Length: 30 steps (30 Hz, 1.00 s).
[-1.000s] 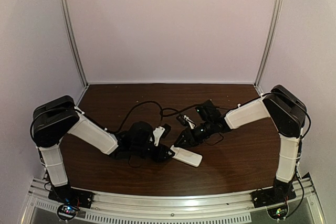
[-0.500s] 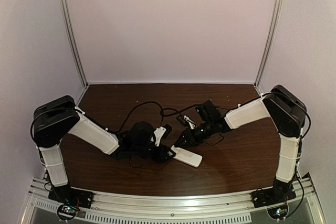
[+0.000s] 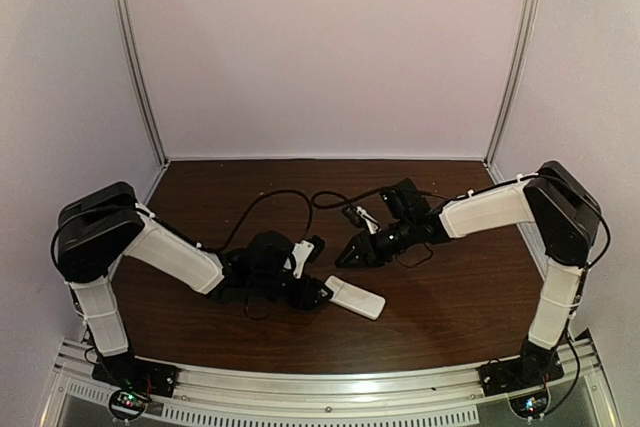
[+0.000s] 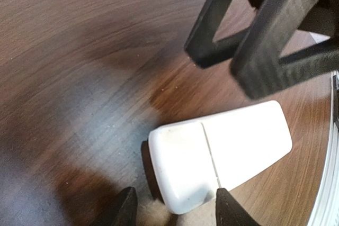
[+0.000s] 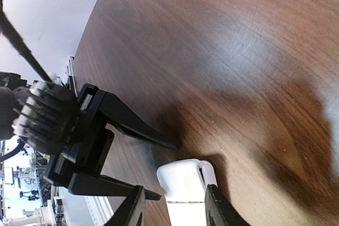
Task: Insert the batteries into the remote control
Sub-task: Adjust the battery cover on the remote control without the battery cover, then load the battery cover onto the remote control without the battery cover.
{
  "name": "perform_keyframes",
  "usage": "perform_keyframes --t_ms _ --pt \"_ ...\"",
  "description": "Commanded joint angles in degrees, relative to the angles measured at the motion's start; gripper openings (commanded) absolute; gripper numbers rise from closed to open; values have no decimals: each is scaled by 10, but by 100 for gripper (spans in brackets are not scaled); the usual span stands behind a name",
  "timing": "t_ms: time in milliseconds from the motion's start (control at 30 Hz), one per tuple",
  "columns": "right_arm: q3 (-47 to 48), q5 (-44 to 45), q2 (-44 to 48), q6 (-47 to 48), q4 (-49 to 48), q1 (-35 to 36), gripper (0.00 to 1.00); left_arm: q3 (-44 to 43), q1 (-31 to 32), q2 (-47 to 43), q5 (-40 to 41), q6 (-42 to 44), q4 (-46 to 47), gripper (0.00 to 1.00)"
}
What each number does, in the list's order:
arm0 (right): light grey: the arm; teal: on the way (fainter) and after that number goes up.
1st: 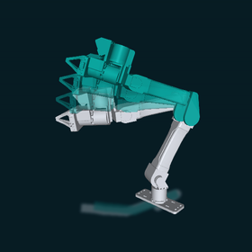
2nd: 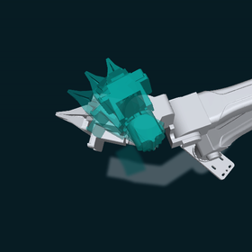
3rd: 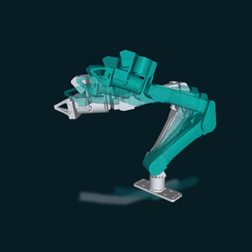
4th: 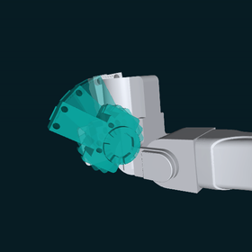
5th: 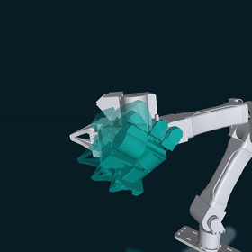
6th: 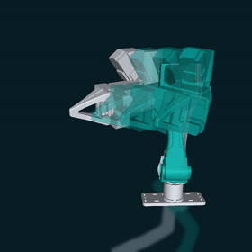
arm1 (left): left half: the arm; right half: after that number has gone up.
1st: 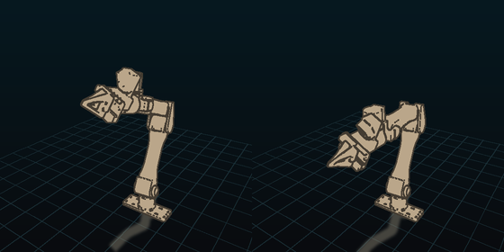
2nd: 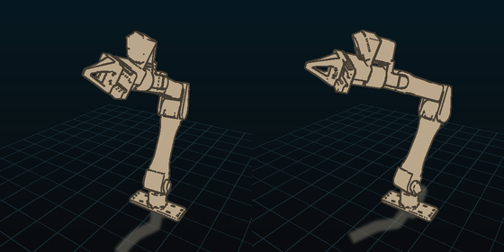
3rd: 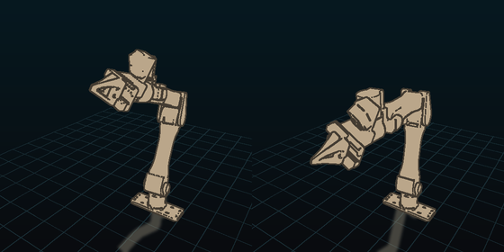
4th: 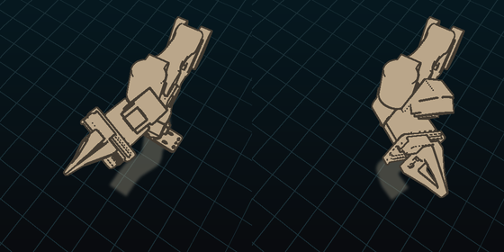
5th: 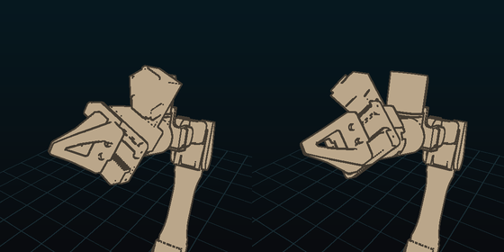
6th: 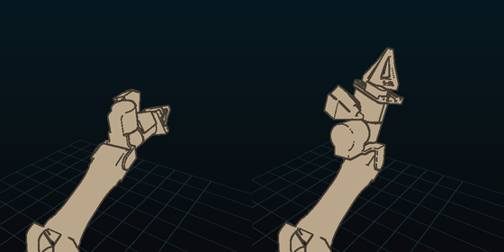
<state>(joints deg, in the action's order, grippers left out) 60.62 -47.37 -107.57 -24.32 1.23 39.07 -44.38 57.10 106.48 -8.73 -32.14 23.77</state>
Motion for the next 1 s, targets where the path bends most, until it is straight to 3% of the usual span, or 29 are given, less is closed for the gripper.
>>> perform_keyframes --t_ms 0,533,967 --pt "-19 33 55 8 19 -10 39 -12 -5 -18 11 4 -22 51" --pt "-164 111 202 -2 83 -23 41 -50 -18 -14 -2 7 -53 43" --pt "-275 76 255 -85 10 -25 46 -74 -18 12 -3 12 -66 40"
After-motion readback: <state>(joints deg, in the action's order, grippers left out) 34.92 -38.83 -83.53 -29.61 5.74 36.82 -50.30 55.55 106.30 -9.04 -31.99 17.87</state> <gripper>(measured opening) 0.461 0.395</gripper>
